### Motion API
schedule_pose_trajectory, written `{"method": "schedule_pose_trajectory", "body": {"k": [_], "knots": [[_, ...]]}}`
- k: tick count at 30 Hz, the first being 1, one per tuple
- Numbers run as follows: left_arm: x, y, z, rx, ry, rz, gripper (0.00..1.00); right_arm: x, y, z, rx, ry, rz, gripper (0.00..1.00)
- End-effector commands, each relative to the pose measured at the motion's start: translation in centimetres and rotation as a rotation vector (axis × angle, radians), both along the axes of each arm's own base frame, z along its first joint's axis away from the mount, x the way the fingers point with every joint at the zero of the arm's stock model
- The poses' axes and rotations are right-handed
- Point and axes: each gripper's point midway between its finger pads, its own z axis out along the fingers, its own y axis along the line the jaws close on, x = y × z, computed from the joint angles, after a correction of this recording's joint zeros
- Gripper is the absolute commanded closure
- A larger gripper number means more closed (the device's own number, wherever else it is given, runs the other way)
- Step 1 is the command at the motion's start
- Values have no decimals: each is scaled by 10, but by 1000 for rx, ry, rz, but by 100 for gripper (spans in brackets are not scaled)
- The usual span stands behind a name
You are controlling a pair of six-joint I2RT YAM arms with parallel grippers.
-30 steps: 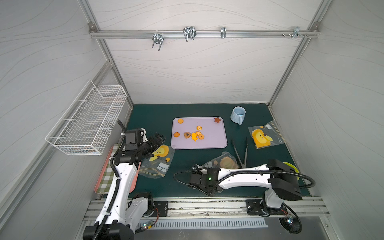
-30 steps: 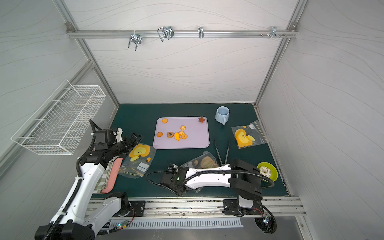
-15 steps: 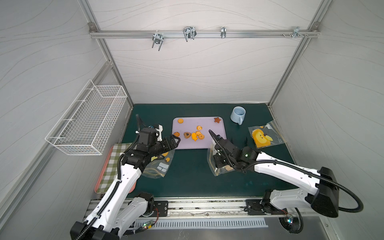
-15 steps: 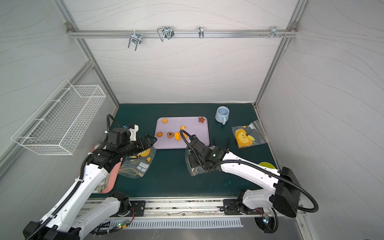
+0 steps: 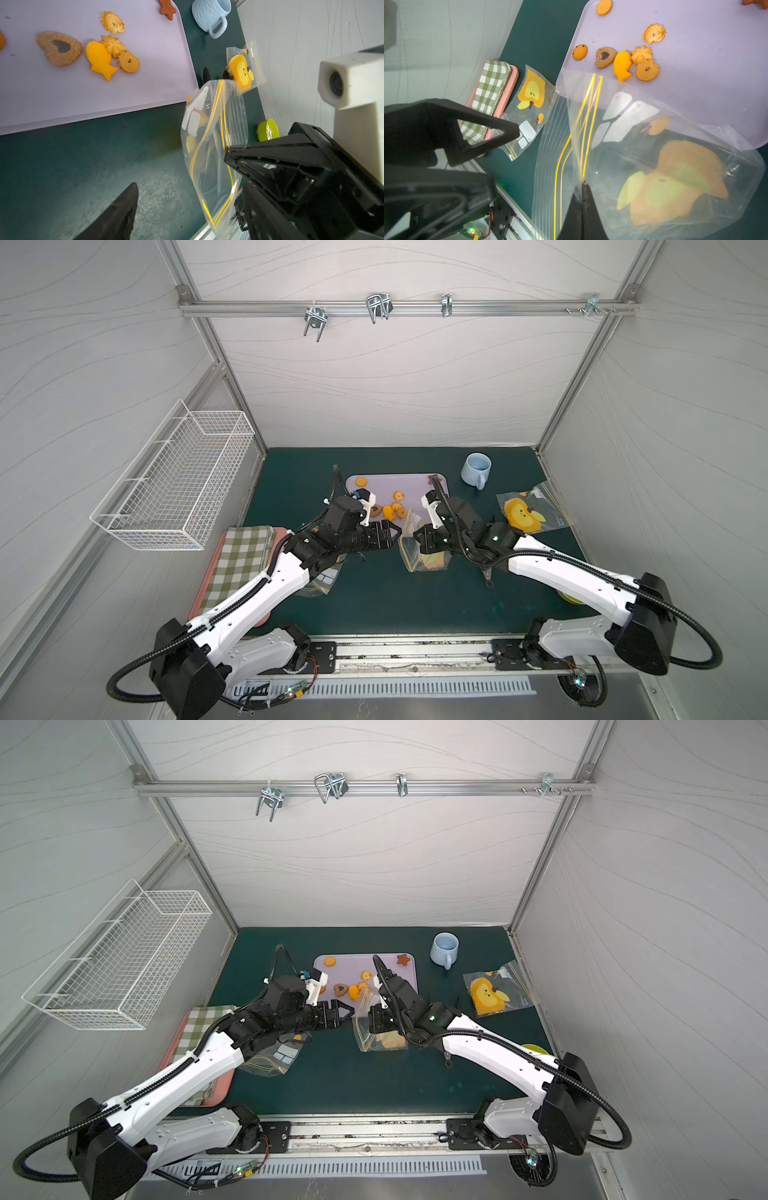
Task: Put the cookies into a resealable bag to prevent moisture
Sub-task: Pick up the ziploc bag from the center of the board, then open the ziploc bag at the center of the board.
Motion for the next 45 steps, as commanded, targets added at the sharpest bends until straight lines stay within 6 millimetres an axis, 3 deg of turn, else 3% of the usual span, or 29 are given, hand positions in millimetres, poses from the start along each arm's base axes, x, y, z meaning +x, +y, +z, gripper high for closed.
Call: {"method": "schedule_pose_trajectory", "body": {"k": [1, 8, 15, 24, 30, 34, 38, 43, 45], "knots": [[13, -13, 26, -26, -89, 1, 22, 2, 5, 16, 80, 9, -8, 100], [12, -19, 11, 49, -100, -6, 28, 8, 4, 26, 200, 69, -41, 100], [18, -18, 13, 82, -134, 10, 42, 13, -2, 40, 268, 95, -66, 100], [25, -17, 13, 117, -146, 24, 52, 12, -1, 45, 337, 142, -62, 100], [28, -11, 20, 139, -166, 45, 86, 16, -10, 39, 313, 137, -96, 100], [26, -4, 27, 161, -180, 60, 100, 21, -23, 27, 244, 118, -146, 100], [27, 7, 30, 214, -187, 80, 100, 24, -33, 19, 180, 99, -171, 100], [28, 16, 33, 279, -189, 97, 100, 23, -32, 24, 162, 82, -148, 99], [30, 19, 37, 305, -191, 106, 100, 24, -27, 35, 184, 47, -106, 86]]}}
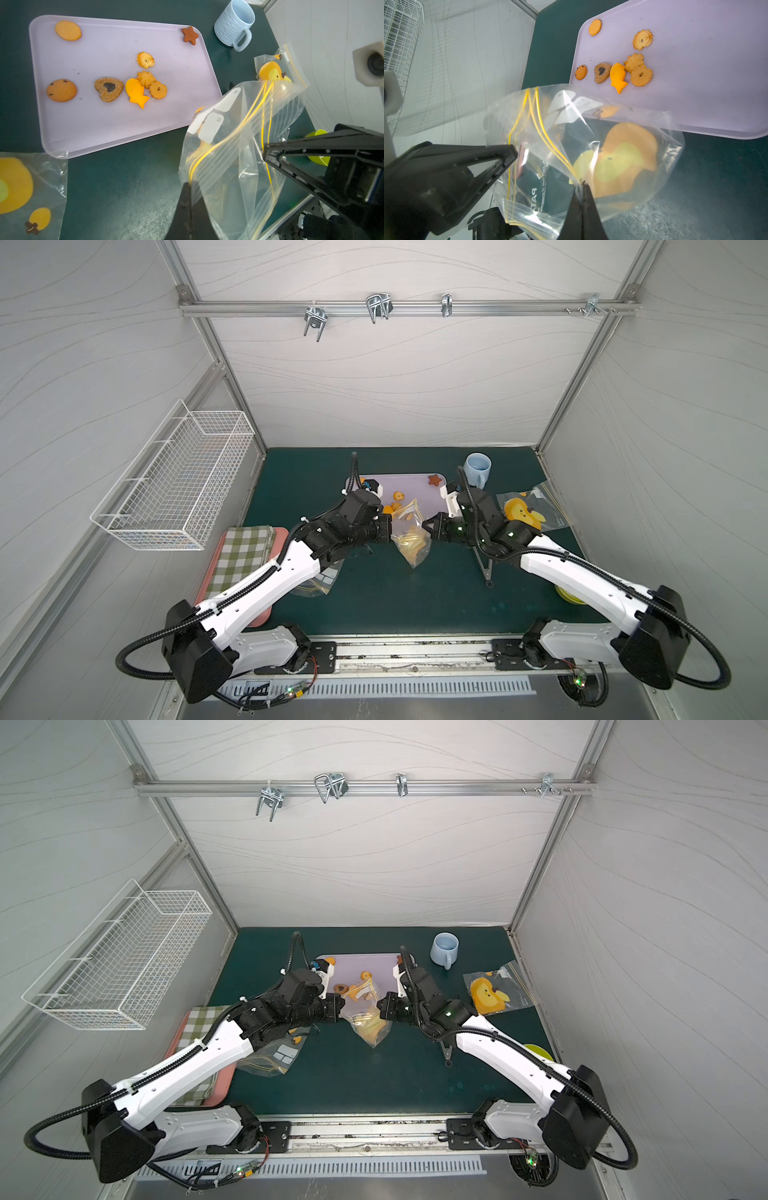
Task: Put the cookies into a resealable bag to prevent moisture
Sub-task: Open the ziploc bag at the center of the board.
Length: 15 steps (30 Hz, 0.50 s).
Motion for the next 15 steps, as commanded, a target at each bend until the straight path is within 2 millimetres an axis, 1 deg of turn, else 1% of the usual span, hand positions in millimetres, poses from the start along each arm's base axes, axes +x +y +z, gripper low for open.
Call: {"method": "schedule_pose_trajectory", "body": {"k": [1, 4, 6, 7, 8, 9, 10, 13, 15], "knots": [[6, 11, 23, 61, -46, 35, 100, 2, 2, 28, 24, -94, 44, 76], [8, 22, 32, 147, -43, 56, 100, 2, 5, 54, 62, -188, 78, 50], [12, 32, 41, 219, -54, 76, 100, 6, -5, 66, 51, -239, 43, 38], [14, 38, 47, 259, -60, 86, 100, 7, -11, 67, 30, -259, 21, 28], [16, 44, 54, 302, -68, 97, 100, 9, -21, 67, 2, -273, -8, 14], [18, 51, 59, 345, -76, 112, 100, 10, -30, 62, -37, -278, -34, 2], [21, 59, 66, 373, -80, 132, 100, 10, -37, 58, -69, -283, -49, 1], [32, 85, 80, 407, -69, 196, 100, 11, -71, 33, -191, -267, -115, 1], [41, 108, 86, 426, -55, 251, 100, 9, -92, 15, -241, -242, -152, 1]]}}
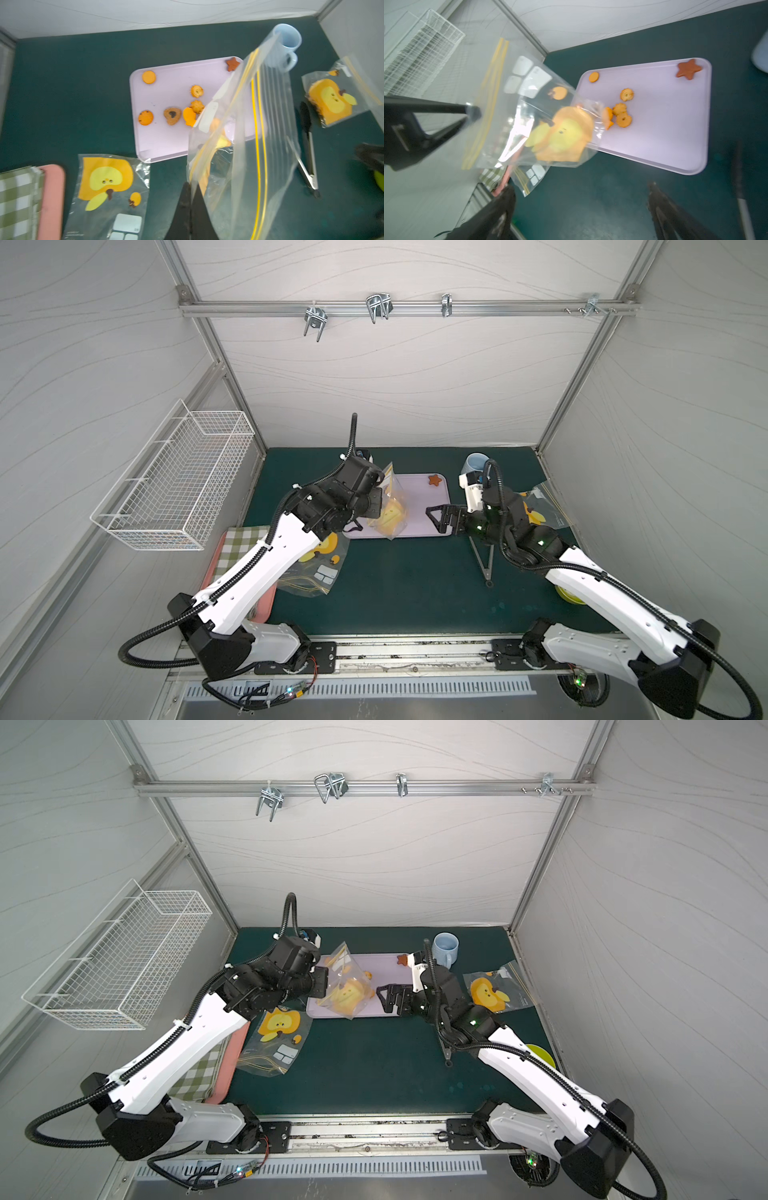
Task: Put the cookies into a resealable bag to prevent moisture
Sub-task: Open the ziploc bag at the center of the board, then pick up the clamp from the center of the board.
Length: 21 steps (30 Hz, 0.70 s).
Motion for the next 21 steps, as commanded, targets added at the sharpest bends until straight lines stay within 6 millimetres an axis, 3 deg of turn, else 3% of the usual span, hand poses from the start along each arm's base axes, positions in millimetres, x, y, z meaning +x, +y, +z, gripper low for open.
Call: {"method": "schedule_pose_trajectory", "body": {"k": [1, 7, 10, 13, 16, 21], "knots": [[10, 56, 9, 138, 20, 121, 100, -2, -47, -49, -169, 63, -109, 1], [44, 153, 20, 463, 60, 390, 100, -9, -99, -109, -268, 248, -236, 1], [67, 178, 19, 527, 79, 457, 100, -9, -111, -122, -260, 299, -260, 1], [100, 180, 0, 572, 102, 446, 100, -5, -118, -126, -285, 303, -269, 1], [130, 171, -33, 592, 162, 415, 100, -2, -128, -136, -343, 327, -299, 1], [159, 145, -86, 505, 277, 348, 100, -5, -147, -160, -449, 405, -351, 1]]}}
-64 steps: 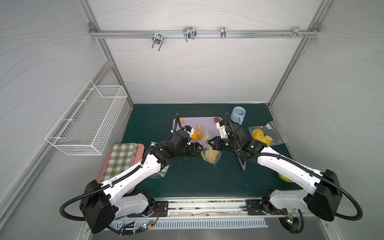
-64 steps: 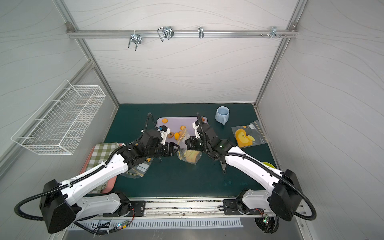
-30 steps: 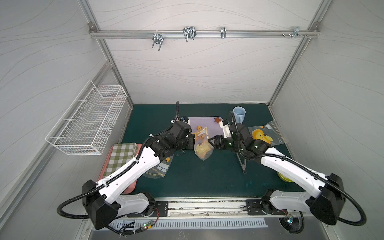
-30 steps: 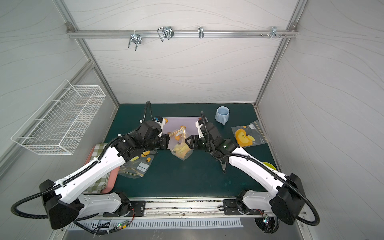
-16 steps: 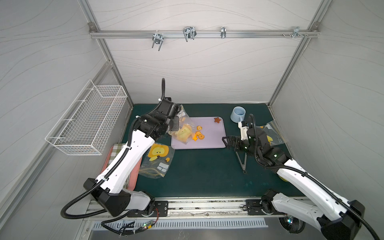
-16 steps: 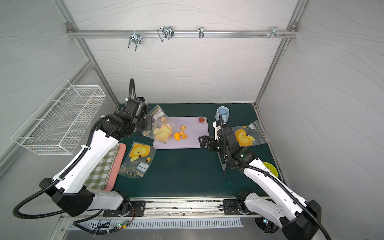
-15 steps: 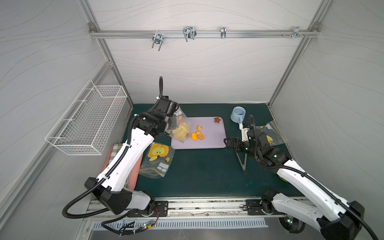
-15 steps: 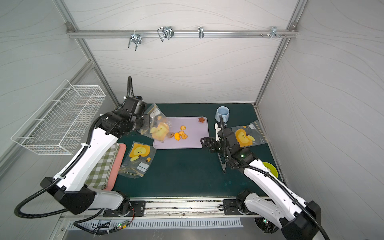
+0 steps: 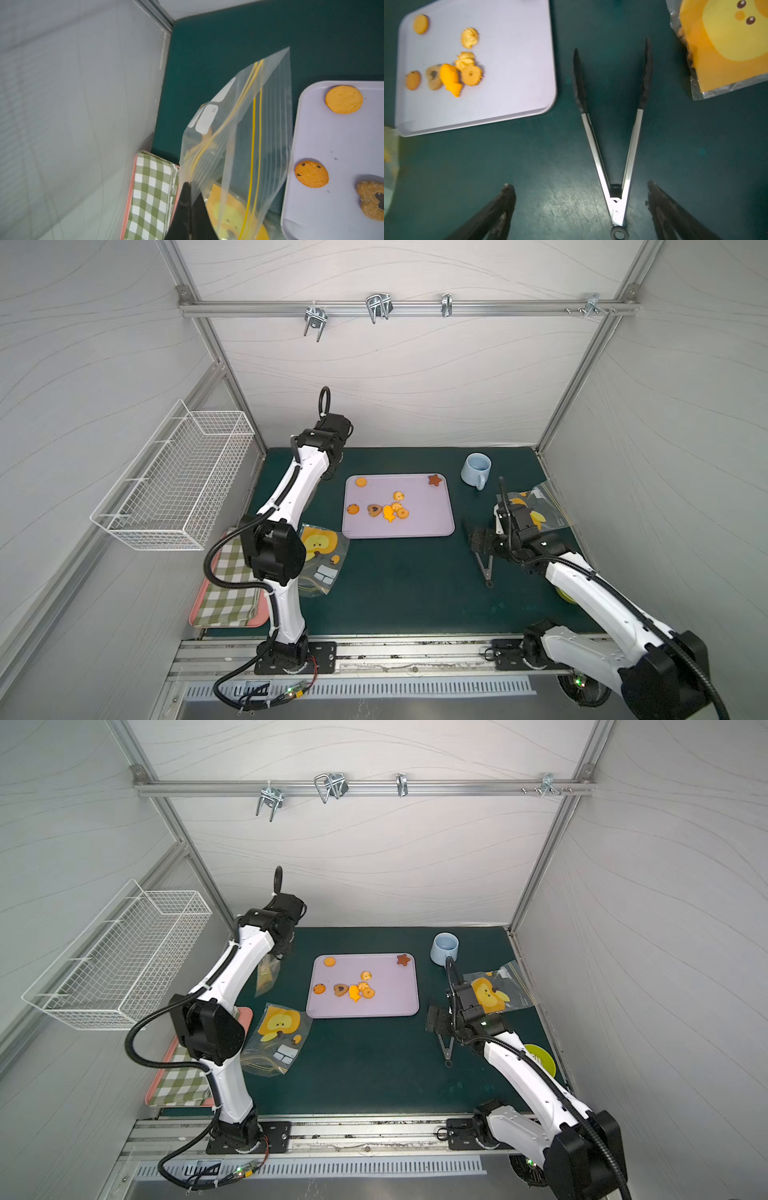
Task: Put the cookies into a resealable bag to prevent moisture
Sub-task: Pick up the clamp from the center of the board.
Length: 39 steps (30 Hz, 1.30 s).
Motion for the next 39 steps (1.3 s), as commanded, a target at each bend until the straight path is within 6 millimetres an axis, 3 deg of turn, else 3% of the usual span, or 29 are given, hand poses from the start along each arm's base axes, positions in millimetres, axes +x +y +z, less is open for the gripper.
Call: {"method": "schedule_pose_trajectory", "body": {"k": [1, 6, 13, 16, 22, 27, 29, 39], "knots": [[10, -18, -18, -87, 35, -20, 100, -7, -16, -14, -87, 66, -27, 1], [13, -36, -37, -202, 45, -39, 100, -14, -16, -35, -93, 142, -33, 1], [8, -48, -34, -293, 33, -50, 100, -19, -12, -54, -81, 186, -21, 1], [6, -55, -34, -338, 23, -60, 100, -20, -10, -58, -74, 197, -18, 1], [1, -67, -37, -425, 17, -64, 100, -12, 0, -45, -13, 126, 4, 1], [0, -78, -37, -513, -28, -69, 100, -17, -19, -60, -106, 203, -56, 1], [-6, -80, -45, -536, -16, -65, 100, -18, -20, -64, -109, 214, -66, 1], [-6, -83, -46, -560, -19, -63, 100, -5, -1, -81, 13, 179, -28, 1]]}}
